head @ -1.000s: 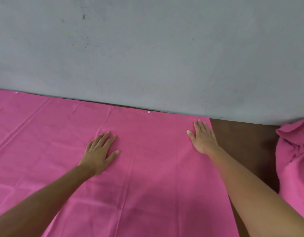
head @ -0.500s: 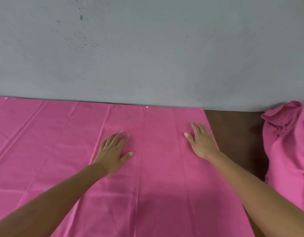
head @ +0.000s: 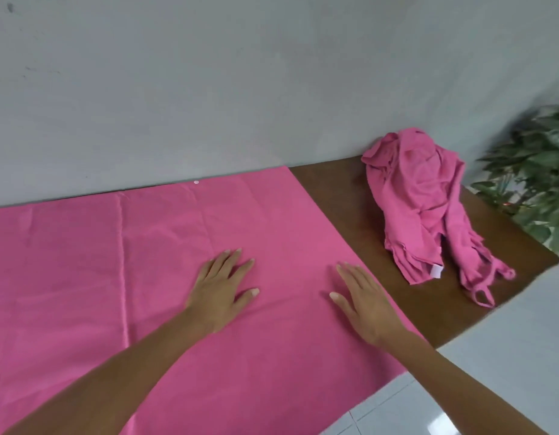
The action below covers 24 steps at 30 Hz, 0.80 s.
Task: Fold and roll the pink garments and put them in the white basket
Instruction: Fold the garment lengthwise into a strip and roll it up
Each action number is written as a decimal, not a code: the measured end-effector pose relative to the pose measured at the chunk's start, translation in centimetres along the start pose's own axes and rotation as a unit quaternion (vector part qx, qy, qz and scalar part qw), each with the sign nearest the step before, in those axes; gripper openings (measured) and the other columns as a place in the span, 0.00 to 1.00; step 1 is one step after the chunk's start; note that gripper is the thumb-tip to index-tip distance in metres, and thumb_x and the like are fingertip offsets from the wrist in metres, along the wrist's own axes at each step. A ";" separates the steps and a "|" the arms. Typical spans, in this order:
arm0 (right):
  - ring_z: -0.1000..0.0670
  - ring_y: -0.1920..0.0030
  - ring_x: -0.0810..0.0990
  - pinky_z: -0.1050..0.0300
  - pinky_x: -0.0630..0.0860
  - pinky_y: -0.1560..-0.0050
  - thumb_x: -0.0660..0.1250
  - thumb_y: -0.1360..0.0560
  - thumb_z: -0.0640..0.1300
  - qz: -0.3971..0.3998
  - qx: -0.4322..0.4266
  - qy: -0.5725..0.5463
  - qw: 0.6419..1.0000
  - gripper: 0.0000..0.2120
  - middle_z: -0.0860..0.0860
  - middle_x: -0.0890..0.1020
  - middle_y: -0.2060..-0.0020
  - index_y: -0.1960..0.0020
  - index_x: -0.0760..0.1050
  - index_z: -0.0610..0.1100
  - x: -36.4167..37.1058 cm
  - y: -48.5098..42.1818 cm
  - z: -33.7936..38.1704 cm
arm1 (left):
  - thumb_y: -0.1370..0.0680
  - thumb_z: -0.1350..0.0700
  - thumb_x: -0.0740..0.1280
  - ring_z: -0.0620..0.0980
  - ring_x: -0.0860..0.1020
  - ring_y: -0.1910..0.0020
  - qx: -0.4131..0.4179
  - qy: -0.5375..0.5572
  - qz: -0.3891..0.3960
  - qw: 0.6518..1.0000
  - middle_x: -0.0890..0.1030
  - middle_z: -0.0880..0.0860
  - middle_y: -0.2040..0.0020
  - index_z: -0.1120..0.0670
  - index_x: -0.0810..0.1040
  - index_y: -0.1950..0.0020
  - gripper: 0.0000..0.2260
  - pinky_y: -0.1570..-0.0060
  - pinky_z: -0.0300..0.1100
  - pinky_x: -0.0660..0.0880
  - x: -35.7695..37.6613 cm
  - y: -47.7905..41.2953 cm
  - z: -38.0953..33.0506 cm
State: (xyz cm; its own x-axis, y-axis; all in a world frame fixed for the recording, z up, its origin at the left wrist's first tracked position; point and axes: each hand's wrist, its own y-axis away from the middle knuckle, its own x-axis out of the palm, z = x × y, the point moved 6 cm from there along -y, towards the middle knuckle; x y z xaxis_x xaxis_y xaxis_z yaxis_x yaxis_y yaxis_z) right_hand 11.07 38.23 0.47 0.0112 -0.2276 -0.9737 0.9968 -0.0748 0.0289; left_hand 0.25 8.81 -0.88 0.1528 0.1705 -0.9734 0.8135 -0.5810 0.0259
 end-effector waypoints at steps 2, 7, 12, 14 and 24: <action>0.51 0.19 0.52 0.49 0.52 0.20 0.41 0.21 0.72 -0.012 0.036 0.002 0.999 0.38 0.56 0.56 0.20 0.18 0.52 0.53 -0.4 2.8 -1.1 | 0.29 0.26 0.26 0.50 0.41 0.18 -0.001 -0.002 -0.001 1.000 0.43 0.48 0.16 0.42 0.47 0.17 0.44 0.21 0.51 0.40 0.1 0.0 0.0; 0.51 0.19 0.52 0.51 0.51 0.20 0.44 0.20 0.70 -0.031 0.117 -0.009 0.993 0.36 0.53 0.57 0.20 0.18 0.51 0.52 -0.4 8.7 -2.7 | 0.26 0.29 0.35 0.55 0.47 0.18 0.002 -0.004 0.001 1.000 0.49 0.52 0.16 0.45 0.53 0.17 0.40 0.20 0.55 0.47 -0.3 -0.2 -0.3; 0.51 0.19 0.49 0.51 0.50 0.21 0.44 0.19 0.69 -0.035 0.180 -0.017 0.983 0.36 0.54 0.54 0.19 0.17 0.50 0.51 0.1 11.9 -4.8 | 0.25 0.29 0.41 0.57 0.54 0.20 0.032 0.004 0.006 0.999 0.57 0.53 0.18 0.48 0.61 0.19 0.39 0.22 0.55 0.51 -0.7 -1.9 -1.8; 0.51 0.19 0.50 0.50 0.51 0.21 0.47 0.19 0.67 -0.041 0.202 -0.033 0.978 0.34 0.54 0.55 0.19 0.18 0.51 0.51 0.0 12.4 -5.4 | 0.20 0.33 0.51 0.56 0.56 0.21 0.052 0.006 0.000 0.999 0.59 0.53 0.19 0.48 0.62 0.19 0.33 0.22 0.54 0.52 -0.9 -3.1 -3.1; 0.47 0.31 0.72 0.49 0.70 0.30 0.59 0.16 0.48 -0.149 0.234 -0.096 0.956 0.18 0.49 0.77 0.31 0.29 0.74 0.44 -1.2 12.3 -7.7 | 0.18 0.48 0.65 0.56 0.72 0.32 0.154 0.013 0.017 0.988 0.75 0.54 0.31 0.54 0.76 0.31 0.18 0.32 0.51 0.67 -2.1 -12.7 -11.2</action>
State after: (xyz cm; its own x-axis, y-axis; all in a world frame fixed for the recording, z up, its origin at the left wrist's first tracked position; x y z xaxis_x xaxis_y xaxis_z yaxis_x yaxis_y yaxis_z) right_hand 23.91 45.04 0.30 -0.3279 -0.2996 -0.8959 0.8083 -0.5799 -0.1019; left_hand -4.10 24.74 3.43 0.1940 0.1642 -0.9672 0.5989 -0.8007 -0.0158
